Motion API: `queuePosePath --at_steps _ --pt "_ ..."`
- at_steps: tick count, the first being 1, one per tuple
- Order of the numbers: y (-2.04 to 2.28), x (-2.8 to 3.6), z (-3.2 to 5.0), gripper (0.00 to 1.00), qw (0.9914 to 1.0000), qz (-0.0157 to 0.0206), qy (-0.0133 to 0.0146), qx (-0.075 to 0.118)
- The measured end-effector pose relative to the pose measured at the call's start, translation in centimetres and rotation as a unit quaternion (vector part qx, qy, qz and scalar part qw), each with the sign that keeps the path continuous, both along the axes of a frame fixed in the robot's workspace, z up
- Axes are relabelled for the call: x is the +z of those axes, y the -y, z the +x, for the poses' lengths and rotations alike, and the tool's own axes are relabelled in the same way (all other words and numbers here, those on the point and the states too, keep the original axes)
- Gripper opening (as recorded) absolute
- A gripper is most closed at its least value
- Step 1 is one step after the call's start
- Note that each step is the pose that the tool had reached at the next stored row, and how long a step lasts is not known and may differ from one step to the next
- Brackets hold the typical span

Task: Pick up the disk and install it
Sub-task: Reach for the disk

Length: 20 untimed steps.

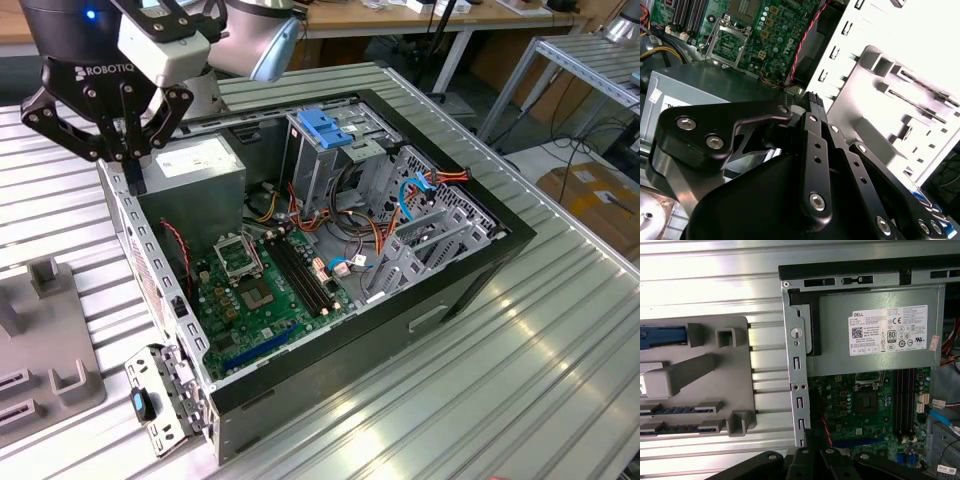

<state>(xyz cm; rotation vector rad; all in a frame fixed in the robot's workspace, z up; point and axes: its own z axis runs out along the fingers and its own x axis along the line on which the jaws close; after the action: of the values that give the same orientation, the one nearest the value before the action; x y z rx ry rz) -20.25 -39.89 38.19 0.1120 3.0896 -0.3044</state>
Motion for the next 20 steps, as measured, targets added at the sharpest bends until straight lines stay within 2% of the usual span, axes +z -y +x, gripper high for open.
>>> queuePosePath --at_steps 15,20 --pt "0.0 0.0 -0.13 0.11 1.0 -0.0001 0.0 0.0" --pt "0.0 0.0 -0.86 0.11 1.0 0.0 0.0 0.0"
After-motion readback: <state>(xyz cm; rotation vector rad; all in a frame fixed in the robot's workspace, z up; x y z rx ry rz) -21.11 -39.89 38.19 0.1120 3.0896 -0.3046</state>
